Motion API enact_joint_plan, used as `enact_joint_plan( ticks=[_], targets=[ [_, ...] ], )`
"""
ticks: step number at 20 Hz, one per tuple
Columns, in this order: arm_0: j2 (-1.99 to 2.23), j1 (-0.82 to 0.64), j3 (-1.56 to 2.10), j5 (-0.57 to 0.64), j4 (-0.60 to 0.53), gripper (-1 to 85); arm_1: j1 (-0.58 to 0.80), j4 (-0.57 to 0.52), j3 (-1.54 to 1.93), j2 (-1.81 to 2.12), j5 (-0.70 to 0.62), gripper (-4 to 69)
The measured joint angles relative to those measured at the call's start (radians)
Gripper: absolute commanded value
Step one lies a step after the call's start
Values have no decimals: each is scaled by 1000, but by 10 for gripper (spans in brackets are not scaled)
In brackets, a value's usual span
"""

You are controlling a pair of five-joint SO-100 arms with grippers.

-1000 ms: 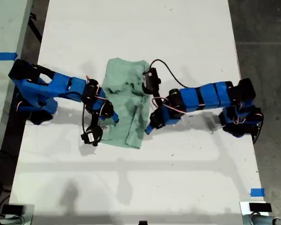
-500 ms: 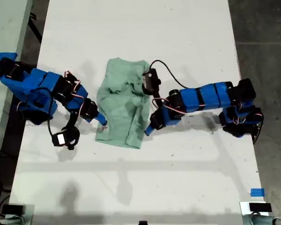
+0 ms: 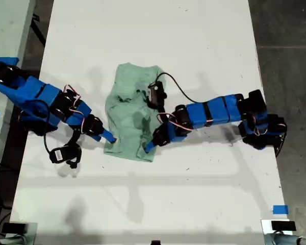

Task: Fold tshirt

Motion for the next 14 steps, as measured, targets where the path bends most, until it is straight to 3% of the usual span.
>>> enact_joint_plan(
  ticks=[5, 11, 14],
  targets=[
    [-176, 9, 0, 0, -107, 234, -2, -80, 0, -110, 20, 297],
    [-367, 26, 9, 18, -137, 240, -17, -138, -118, -244, 35, 296],
    [-453, 21, -18, 95, -149, 212, -25, -149, -126, -278, 37, 243]
  ],
)
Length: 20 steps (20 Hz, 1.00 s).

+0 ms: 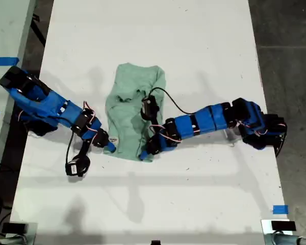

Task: Fold tshirt

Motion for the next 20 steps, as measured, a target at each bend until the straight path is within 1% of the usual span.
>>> enact_joint_plan(
  ticks=[1, 2, 3, 5, 8, 9, 10, 14, 15, 16, 17, 18, 20],
  targets=[
    [-44, -9, -38, 35, 15, 203, -5, 0, -11, -6, 0, 208],
    [-78, -15, -78, 63, 32, 184, -9, 0, -12, -11, 0, 106],
    [-121, -23, -129, 89, 54, 144, -18, 0, -12, -14, 0, 2],
    [-160, -34, -195, 118, 67, 1, -31, -2, -12, -14, 8, 2],
    [-196, -31, -290, 124, 100, 1, -57, -17, -14, -14, 8, 2],
    [-221, -31, -350, 126, 138, 1, -61, -15, -14, -14, 5, 2],
    [-268, -28, -430, 132, 199, 1, -64, -2, -14, -12, 2, 2],
    [-548, 31, -946, 183, 494, 1, -104, 141, -11, 101, -40, 2],
    [-583, 43, -1075, 189, 531, 1, -120, 192, -11, 150, -44, 2],
    [-577, 57, -1152, 201, 528, 1, -138, 253, -9, 206, -49, 2],
    [-554, 69, -1190, 198, 528, 1, -153, 284, -6, 258, -51, 2],
    [-531, 75, -1206, 201, 522, 1, -166, 305, 6, 308, -51, 2],
    [-480, 77, -1207, 195, 526, 1, -173, 314, 17, 362, -51, 2]
  ],
)
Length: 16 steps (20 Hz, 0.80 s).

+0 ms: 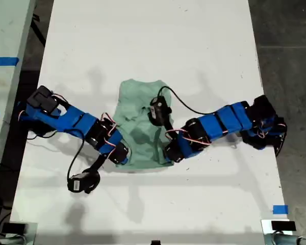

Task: Fold tshirt

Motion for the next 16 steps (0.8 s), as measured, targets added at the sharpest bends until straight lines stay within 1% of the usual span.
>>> enact_joint_plan(
  ticks=[4, 7, 10, 13, 16],
  targets=[
    [67, -11, 17, -40, 2, 1, 25, -2, 48, 8, -9, 2],
    [164, -98, 109, -29, 41, 1, 130, -12, 87, 28, -55, 2],
    [276, -272, 249, 67, 32, 1, 290, -31, 110, 31, -147, 2],
    [324, -483, 342, 213, -14, 1, 459, -87, 127, 31, -242, 2],
    [324, -652, 360, 325, -43, 1, 591, -121, 149, 29, -298, 2]
  ],
)
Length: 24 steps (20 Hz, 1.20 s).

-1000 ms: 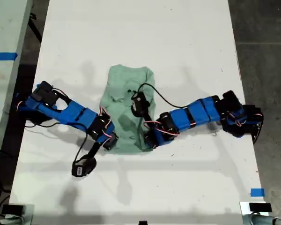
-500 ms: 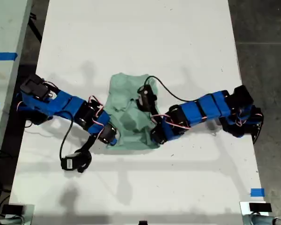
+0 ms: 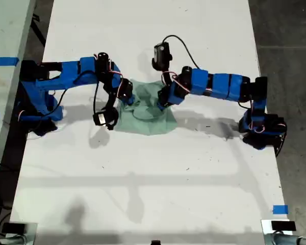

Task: Fold tshirt

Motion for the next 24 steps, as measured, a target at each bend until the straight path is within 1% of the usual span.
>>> enact_joint_plan(
  ticks=[2, 3, 4, 5, 6, 7, 12, 13, 14, 16, 17, 18, 19, 20, 21, 24],
  targets=[
    [0, -48, 3, 41, -12, 8, 48, -15, 0, 2, -23, 0],
    [0, -57, 3, 55, -18, 93, 57, -20, 0, 2, -29, 34],
    [2, -71, 6, 69, -25, 157, 71, -21, 0, 2, -37, 207],
    [21, -91, 26, 78, -32, 207, 89, -21, 0, 2, -46, 273],
    [58, -127, 54, 89, -38, 228, 118, -21, 0, 2, -52, 400],
    [114, -183, 94, 100, -41, 232, 163, -11, 2, 5, -61, 454],
    [512, -589, 316, 210, -77, 233, 477, 101, 104, 270, -175, 365],
    [595, -632, 370, 219, -89, 231, 523, 107, 167, 339, -183, 355],
    [666, -643, 425, 221, -107, 227, 552, 110, 238, 413, -184, 344],
    [787, -626, 558, 219, -153, 199, 575, 112, 402, 566, -184, 297],
    [853, -597, 640, 209, -187, 166, 577, 112, 491, 644, -179, 252],
    [927, -558, 729, 195, -222, 115, 572, 110, 594, 730, -163, 188],
    [1012, -512, 821, 184, -267, 30, 561, 103, 699, 821, -138, 105],
    [1115, -457, 920, 163, -305, 1, 532, 86, 813, 923, -103, 41],
    [1226, -403, 1019, 123, -337, 1, 486, 60, 920, 1023, -64, 4],
    [1635, -207, 1362, 32, -466, 1, 281, -34, 1230, 1313, 74, -2]
  ],
)
